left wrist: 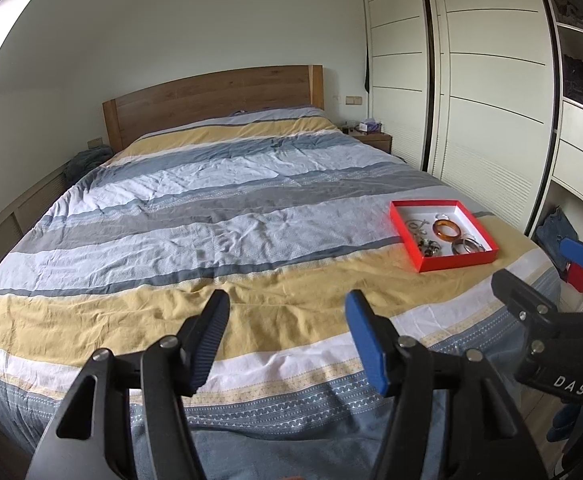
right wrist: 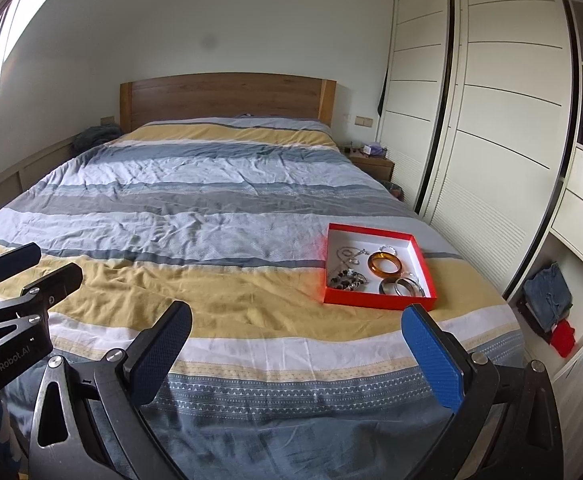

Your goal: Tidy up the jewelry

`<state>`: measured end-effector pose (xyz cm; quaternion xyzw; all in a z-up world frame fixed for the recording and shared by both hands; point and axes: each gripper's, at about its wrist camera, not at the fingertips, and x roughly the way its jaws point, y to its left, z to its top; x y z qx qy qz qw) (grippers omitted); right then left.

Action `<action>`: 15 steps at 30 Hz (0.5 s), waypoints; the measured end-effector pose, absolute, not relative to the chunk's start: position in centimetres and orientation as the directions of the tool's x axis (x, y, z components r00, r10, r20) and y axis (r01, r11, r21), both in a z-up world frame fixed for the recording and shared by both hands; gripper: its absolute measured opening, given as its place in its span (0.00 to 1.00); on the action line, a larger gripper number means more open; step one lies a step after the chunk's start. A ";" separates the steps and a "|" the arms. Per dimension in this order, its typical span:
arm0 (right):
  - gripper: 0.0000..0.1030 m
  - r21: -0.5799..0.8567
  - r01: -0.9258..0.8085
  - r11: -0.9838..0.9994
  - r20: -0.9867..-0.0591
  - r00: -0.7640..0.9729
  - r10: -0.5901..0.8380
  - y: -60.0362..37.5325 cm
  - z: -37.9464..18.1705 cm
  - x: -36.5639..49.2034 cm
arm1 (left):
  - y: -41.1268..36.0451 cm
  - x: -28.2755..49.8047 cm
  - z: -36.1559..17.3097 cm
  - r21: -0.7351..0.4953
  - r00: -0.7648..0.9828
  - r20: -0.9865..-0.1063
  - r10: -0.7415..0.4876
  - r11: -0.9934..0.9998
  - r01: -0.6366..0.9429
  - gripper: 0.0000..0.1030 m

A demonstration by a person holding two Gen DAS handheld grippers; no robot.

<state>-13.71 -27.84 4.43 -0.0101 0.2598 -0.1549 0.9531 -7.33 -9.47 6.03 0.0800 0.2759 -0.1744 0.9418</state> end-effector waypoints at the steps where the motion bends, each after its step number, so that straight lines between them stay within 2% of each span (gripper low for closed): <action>1: 1.00 -0.100 0.290 0.952 -0.492 0.817 -0.301 -27.8 4.4 -13.7 | -9.5 -7.3 5.9 0.052 0.784 -0.552 -0.285 0.926 0.374 0.57; 3: 1.00 -0.100 0.288 0.952 -0.491 0.818 -0.299 -27.9 4.4 -13.7 | -9.6 -7.2 5.8 0.049 0.778 -0.558 -0.288 0.925 0.378 0.57; 5: 1.00 -0.102 0.289 0.952 -0.490 0.818 -0.301 -27.8 4.4 -13.7 | -9.9 -7.1 5.5 0.053 0.771 -0.569 -0.285 0.923 0.381 0.63; 15: 1.00 -0.099 0.296 0.950 -0.484 0.820 -0.306 -28.5 4.3 -13.7 | -10.2 -6.9 4.8 0.058 0.761 -0.586 -0.277 0.923 0.381 0.64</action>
